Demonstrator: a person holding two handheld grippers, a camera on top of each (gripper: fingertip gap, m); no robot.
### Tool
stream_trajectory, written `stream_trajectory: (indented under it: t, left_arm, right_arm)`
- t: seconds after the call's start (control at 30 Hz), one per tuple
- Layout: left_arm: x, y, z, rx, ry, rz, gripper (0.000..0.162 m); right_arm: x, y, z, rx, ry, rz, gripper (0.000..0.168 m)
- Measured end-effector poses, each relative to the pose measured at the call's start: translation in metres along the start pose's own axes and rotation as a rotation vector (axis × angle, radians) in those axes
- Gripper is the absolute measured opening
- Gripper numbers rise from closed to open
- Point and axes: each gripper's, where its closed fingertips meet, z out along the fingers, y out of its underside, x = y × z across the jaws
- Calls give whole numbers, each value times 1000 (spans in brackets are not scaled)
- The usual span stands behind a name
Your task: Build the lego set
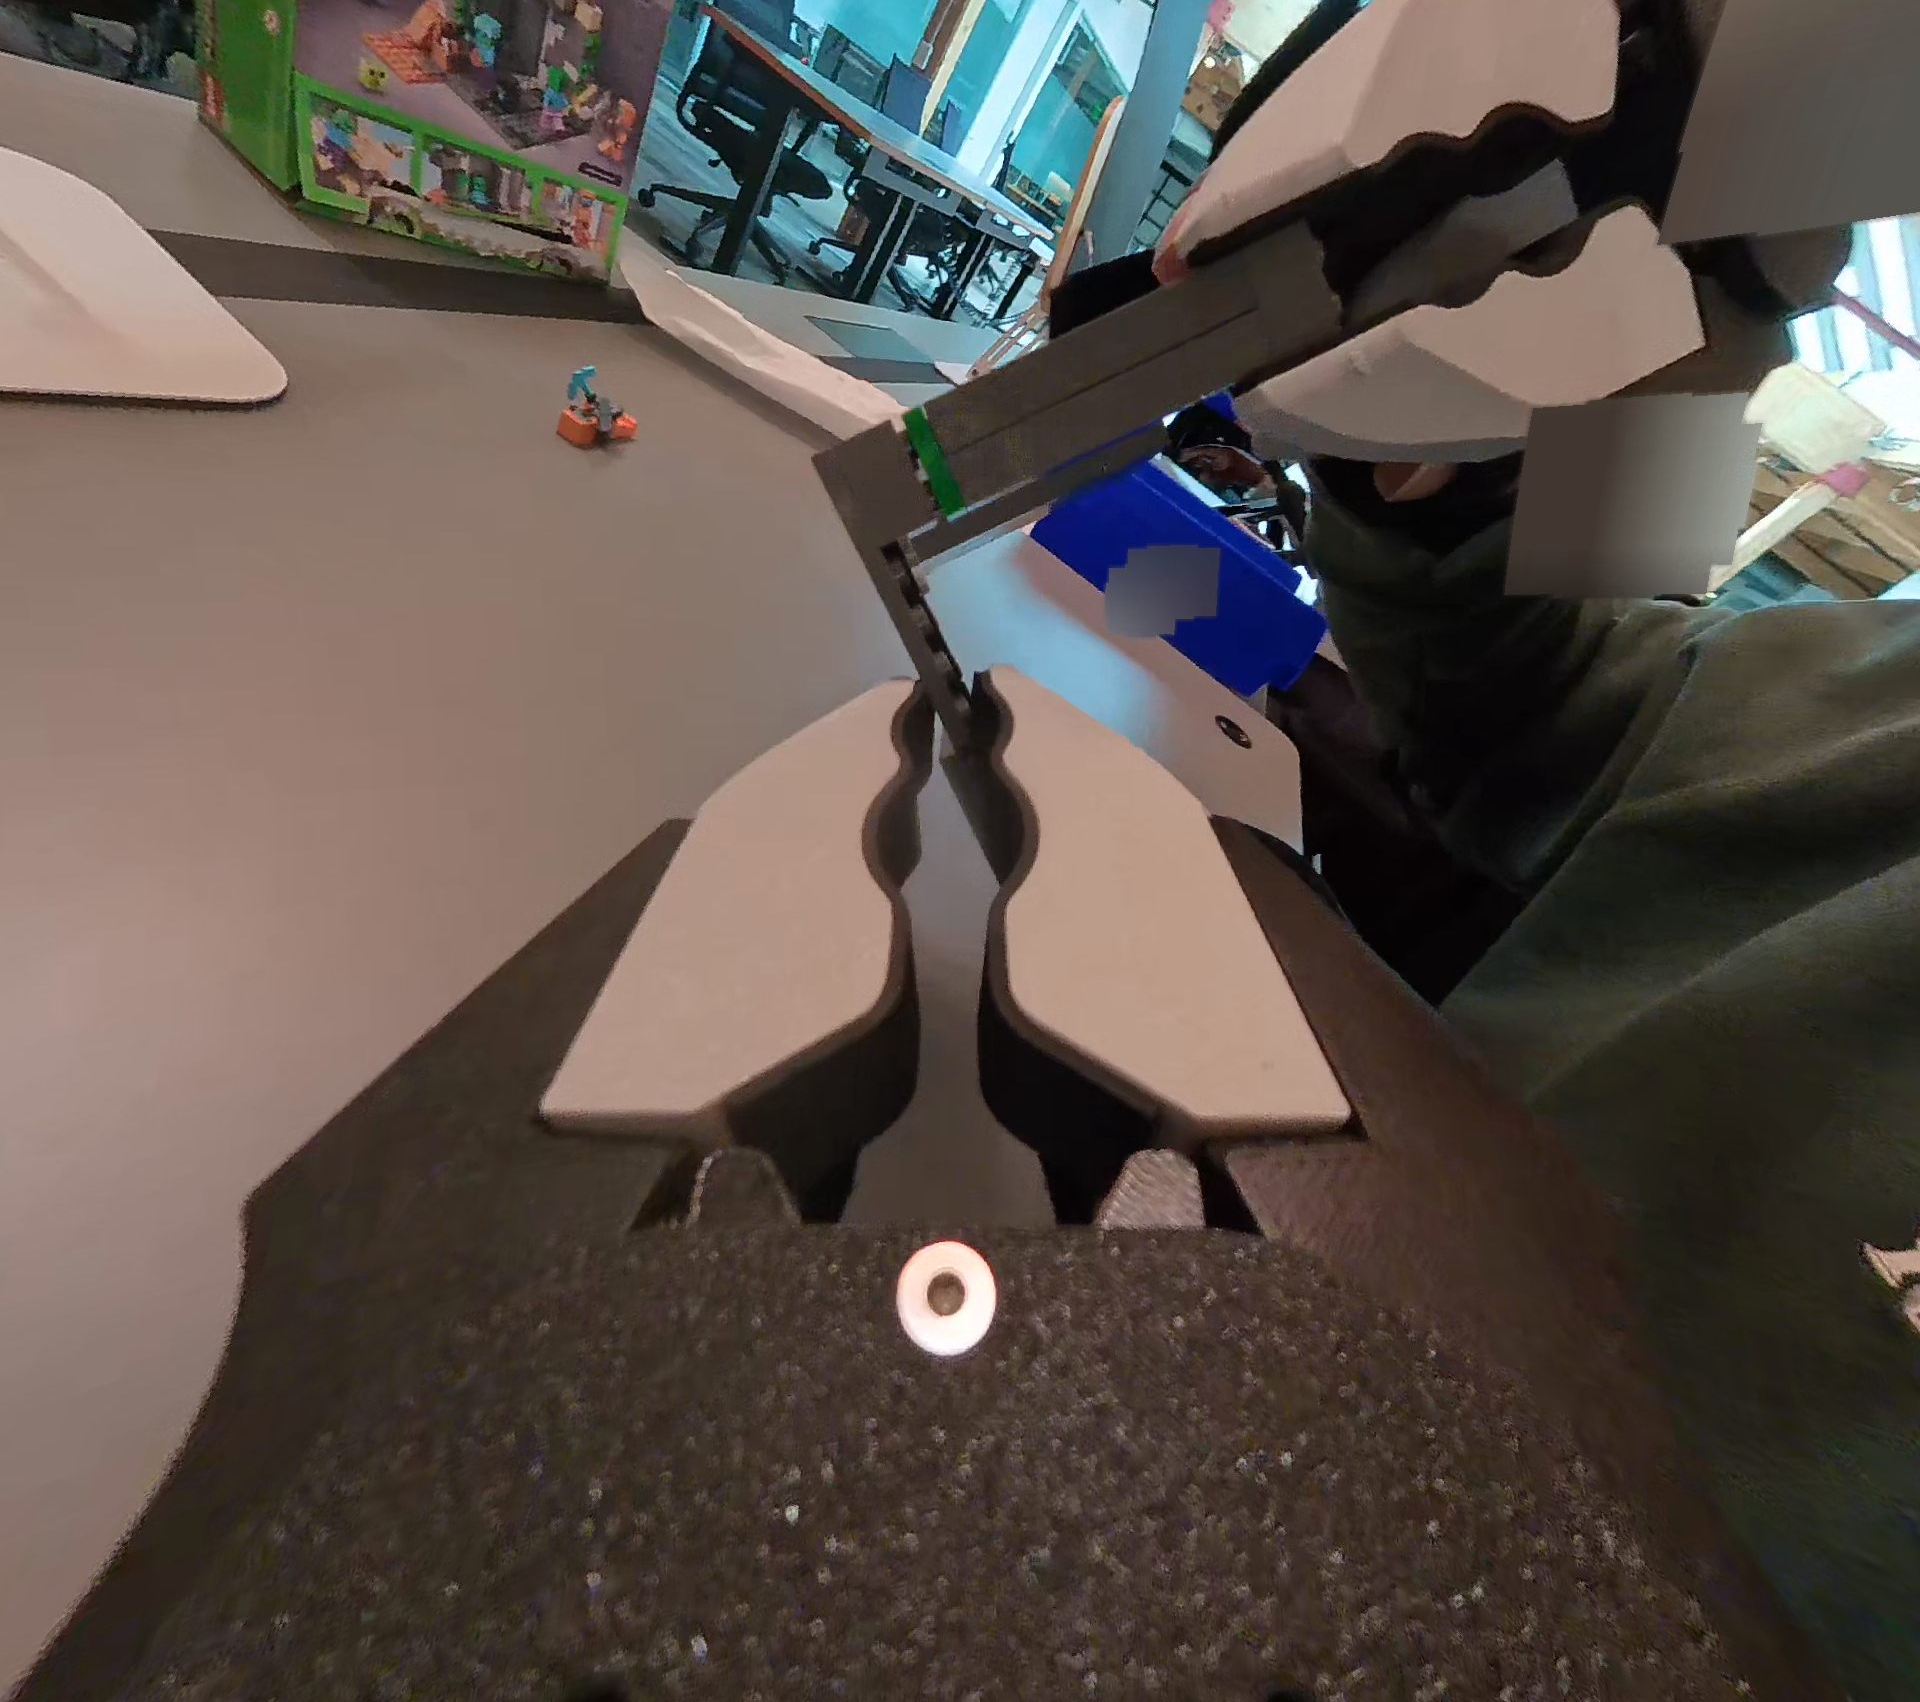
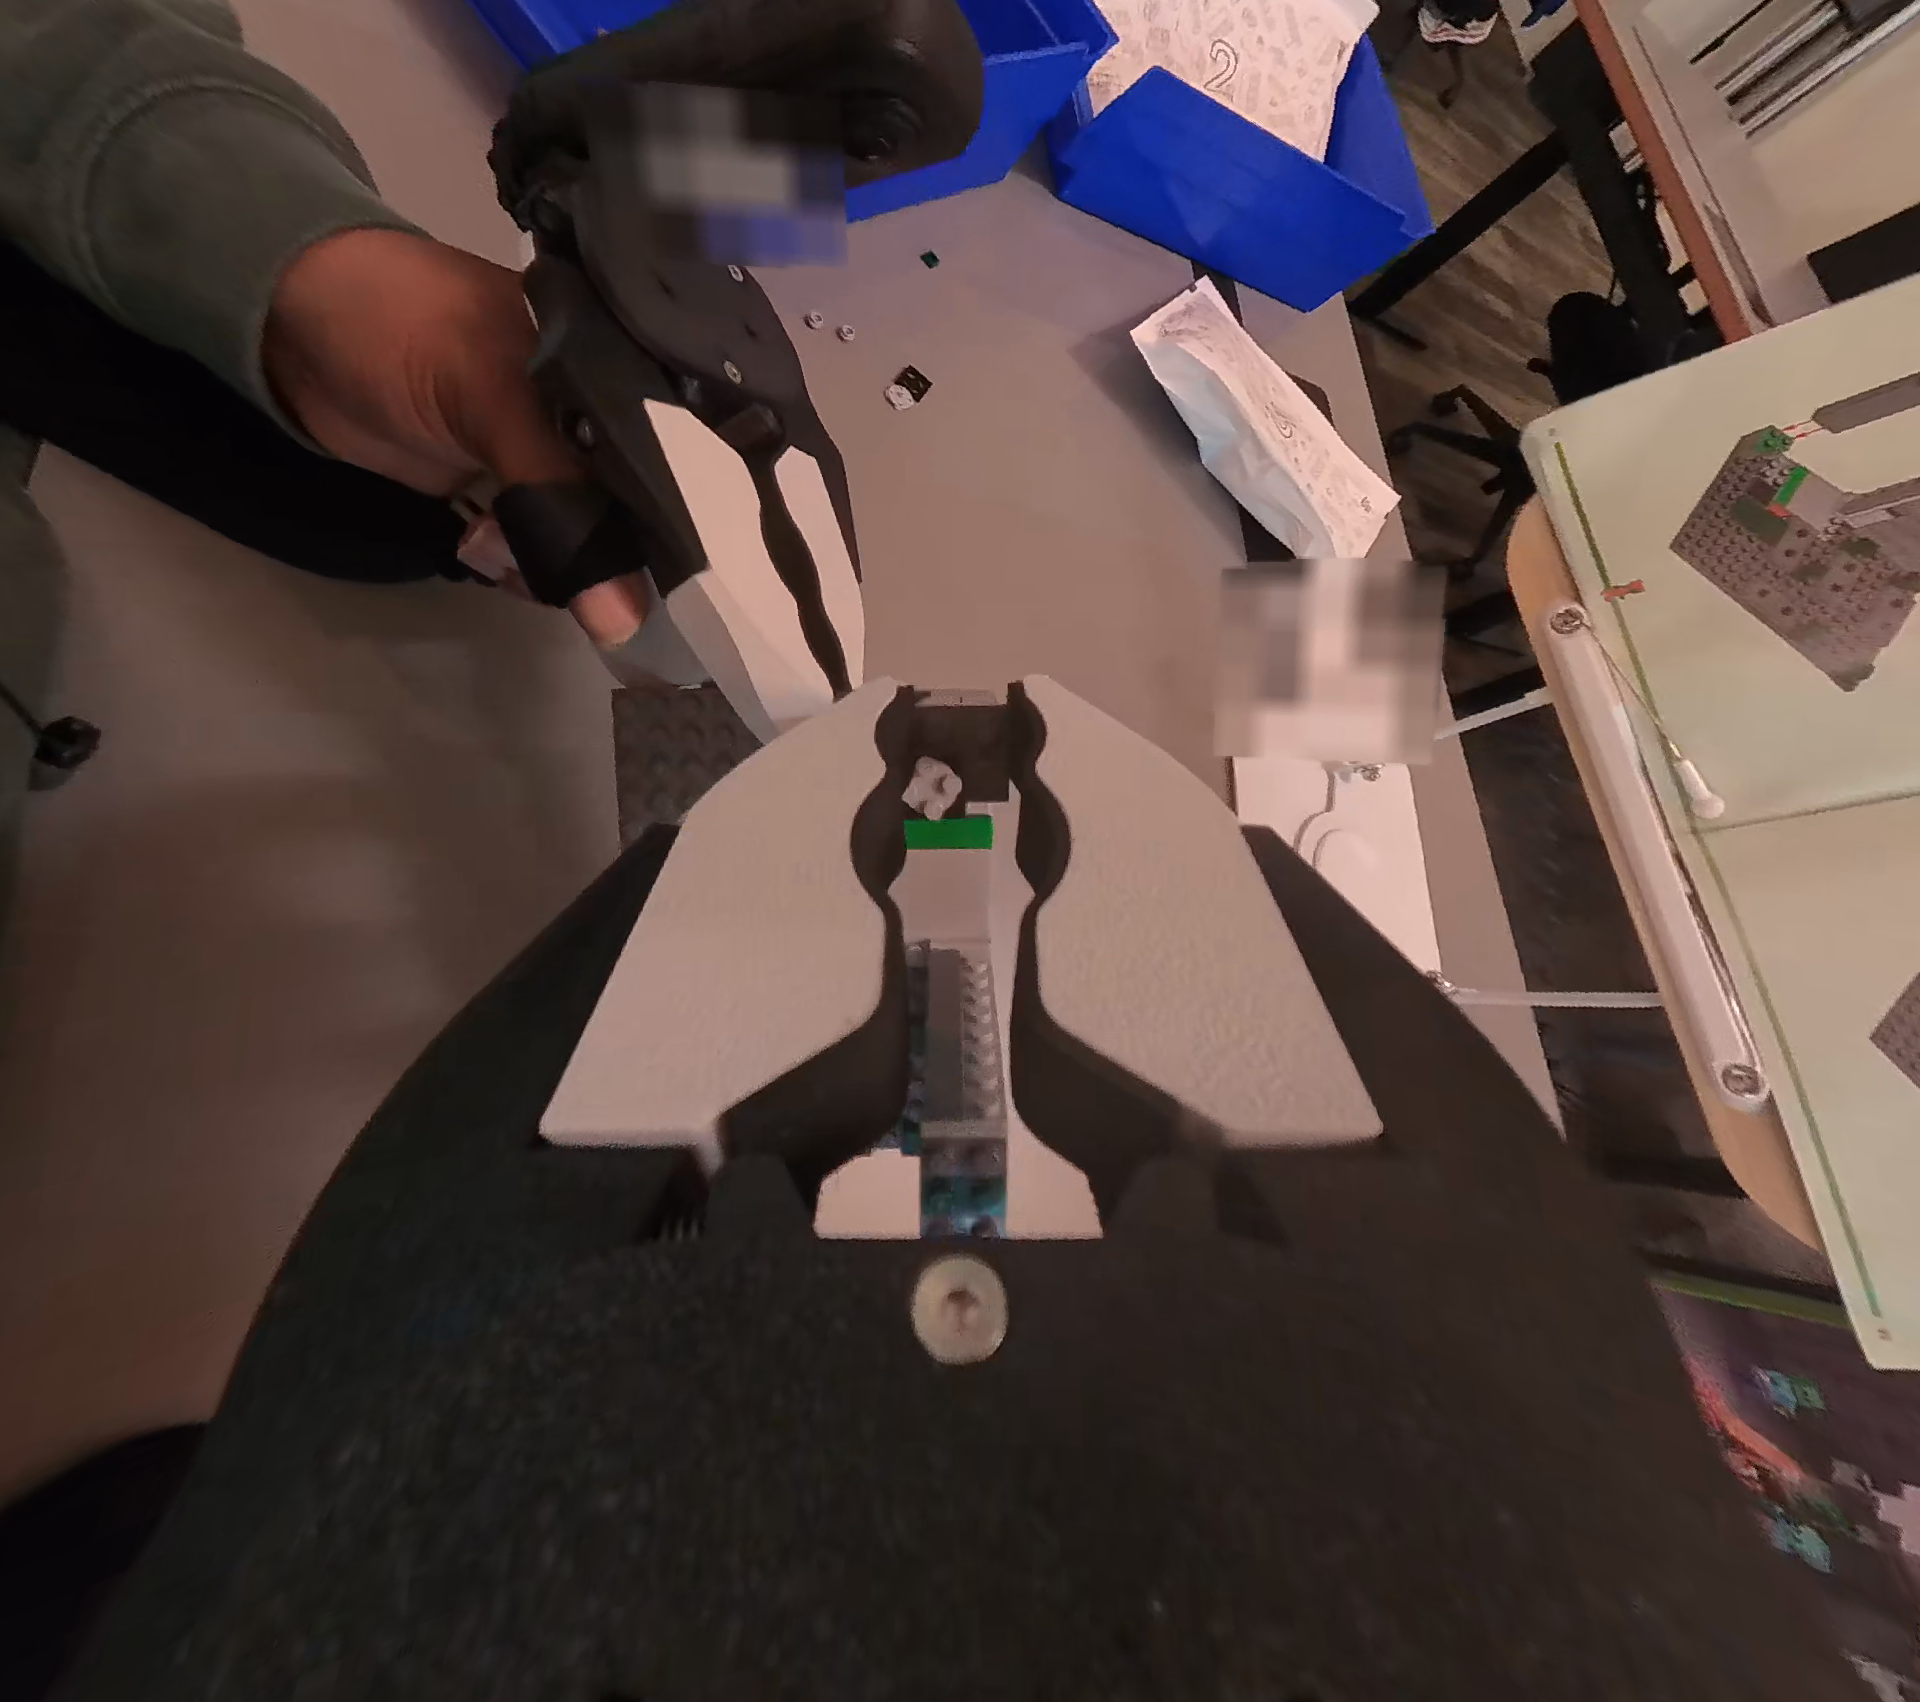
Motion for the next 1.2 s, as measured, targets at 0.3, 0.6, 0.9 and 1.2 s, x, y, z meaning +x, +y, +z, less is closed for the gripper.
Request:
stream_trajectory:
  t: [0.3, 0.6, 0.9, 1.2]
  left_arm:
    - [8, -2, -1, 20, 65, -8, 7]
    - [17, -1, -2, 11, 112, 61, 8]
    - [22, 0, -3, 1, 125, 125, 8]
    - [24, -3, -4, 11, 88, 216, 8]
  right_arm:
    - [1, -4, -6, 31, -20, 7, 17]
    - [-3, -4, -11, 54, -70, 24, 17]
    - [-5, -6, -15, 85, -130, 77, 17]
    - [-3, -9, -19, 112, -100, 85, 17]
